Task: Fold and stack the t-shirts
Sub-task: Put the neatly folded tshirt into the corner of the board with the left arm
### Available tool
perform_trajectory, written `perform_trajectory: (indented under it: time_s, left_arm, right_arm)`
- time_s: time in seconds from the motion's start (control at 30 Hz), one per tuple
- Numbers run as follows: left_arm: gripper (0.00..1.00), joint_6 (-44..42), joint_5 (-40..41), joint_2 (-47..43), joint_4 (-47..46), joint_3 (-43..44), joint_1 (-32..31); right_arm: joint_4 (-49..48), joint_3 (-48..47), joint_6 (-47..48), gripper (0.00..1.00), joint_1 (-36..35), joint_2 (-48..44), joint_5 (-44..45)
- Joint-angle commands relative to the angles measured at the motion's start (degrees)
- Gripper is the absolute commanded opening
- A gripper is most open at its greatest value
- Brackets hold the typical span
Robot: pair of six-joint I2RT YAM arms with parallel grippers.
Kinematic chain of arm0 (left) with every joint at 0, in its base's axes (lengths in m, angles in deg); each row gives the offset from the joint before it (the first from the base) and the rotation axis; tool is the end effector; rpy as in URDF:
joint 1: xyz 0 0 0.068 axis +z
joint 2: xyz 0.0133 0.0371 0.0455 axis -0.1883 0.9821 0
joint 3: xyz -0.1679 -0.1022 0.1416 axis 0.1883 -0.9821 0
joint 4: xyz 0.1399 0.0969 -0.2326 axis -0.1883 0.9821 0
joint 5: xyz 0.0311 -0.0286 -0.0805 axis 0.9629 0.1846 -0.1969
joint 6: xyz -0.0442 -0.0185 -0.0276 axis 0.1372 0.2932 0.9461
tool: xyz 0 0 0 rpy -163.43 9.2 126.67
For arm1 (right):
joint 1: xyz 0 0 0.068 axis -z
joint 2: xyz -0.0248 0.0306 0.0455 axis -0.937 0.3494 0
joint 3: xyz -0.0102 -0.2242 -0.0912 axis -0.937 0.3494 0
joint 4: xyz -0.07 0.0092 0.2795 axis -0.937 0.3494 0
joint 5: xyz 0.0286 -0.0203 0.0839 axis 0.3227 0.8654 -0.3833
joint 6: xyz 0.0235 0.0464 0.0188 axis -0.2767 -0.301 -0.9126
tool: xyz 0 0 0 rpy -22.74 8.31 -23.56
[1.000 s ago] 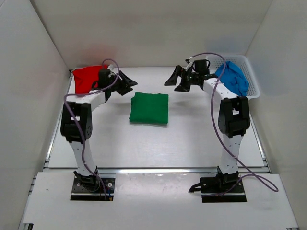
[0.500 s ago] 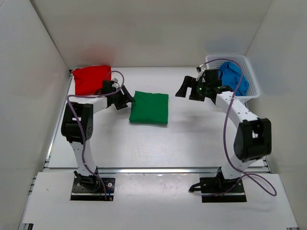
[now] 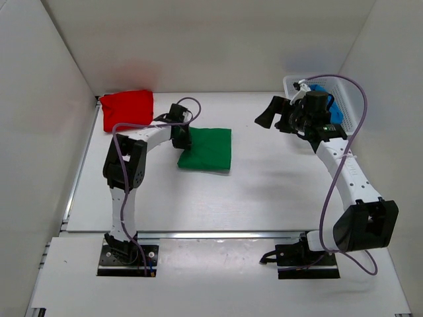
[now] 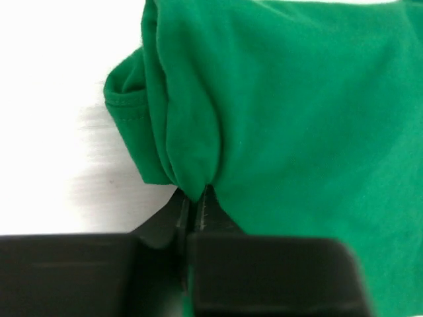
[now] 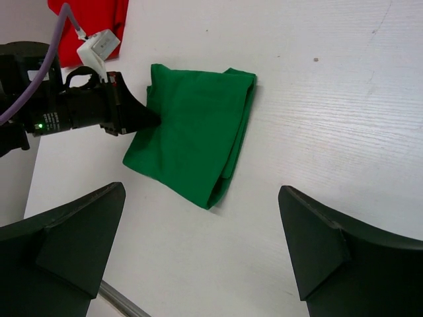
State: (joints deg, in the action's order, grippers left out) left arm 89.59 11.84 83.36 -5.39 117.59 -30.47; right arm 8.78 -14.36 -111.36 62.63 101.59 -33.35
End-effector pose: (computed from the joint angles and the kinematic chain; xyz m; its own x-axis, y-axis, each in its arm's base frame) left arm 0.4248 -0.1537 0.1098 -0.9047 -0.0839 -0.4176 0.0156 0.9732 -0.2292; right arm 0.3427 0.0574 0.3186 -0.6149 0.2643 -0.7430 -0.2624 0.8199 0.5088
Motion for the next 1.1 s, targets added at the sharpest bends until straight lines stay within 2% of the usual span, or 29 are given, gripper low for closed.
perform_trajectory:
  time_s: [0.0,0.03,0.1,0.27,0.47,0.57,0.63,0.7,0.8,0.97,1.07]
  left_arm:
    - [0.00,-3.4,3.6,1.9,9.4,1.8,0.5]
    - [0.00,-3.2,0.1,2.3,9.8,3.3,1.8]
    - [0.00,-4.9,-0.5,3.3,12.8,8.3,3.3]
    - [0.00,-10.8,8.7,5.6,19.6,28.9,5.9]
    - [0.00,-15.3,11.4,13.0,21.3,43.2,9.7]
    - [0.00,-16.0,12.0,17.7,24.7,57.4,11.5]
    - [0.00,-16.4,12.7,18.2,23.9,59.8,12.3]
    - [0.00,-16.4,11.8,17.0,21.0,57.9,14.7]
    - [0.00,-15.8,10.8,13.4,14.9,50.6,17.3]
    - [0.00,-16.2,8.9,16.2,17.3,57.4,22.6]
    - [0.00,-16.4,8.5,15.2,16.1,56.4,24.4]
  right_arm:
    - [0.6,-3.0,-0.6,0.99,0.6,-2.1,-1.0]
    - [0.8,-3.0,-0.3,0.99,0.5,-2.5,-0.8]
    - [0.5,-2.9,-0.1,1.00,0.5,-2.5,-0.6]
    - [0.7,-3.8,-0.7,0.99,0.7,-3.2,-2.0]
    - [2.2,-9.8,-2.2,0.99,-0.1,-6.3,-2.2]
    - [2.2,-11.3,-3.4,0.99,0.9,-6.5,-3.2]
    - [2.4,-11.5,-3.4,0.99,1.0,-6.2,-3.6]
    - [2.5,-11.6,-3.3,0.99,1.6,-5.8,-3.7]
    - [2.8,-11.6,-3.2,0.99,1.9,-4.7,-4.2]
    - [2.5,-11.4,-3.4,1.00,0.9,-3.8,-3.8]
    - [2.6,-11.5,-3.4,0.99,0.2,-2.6,-3.3]
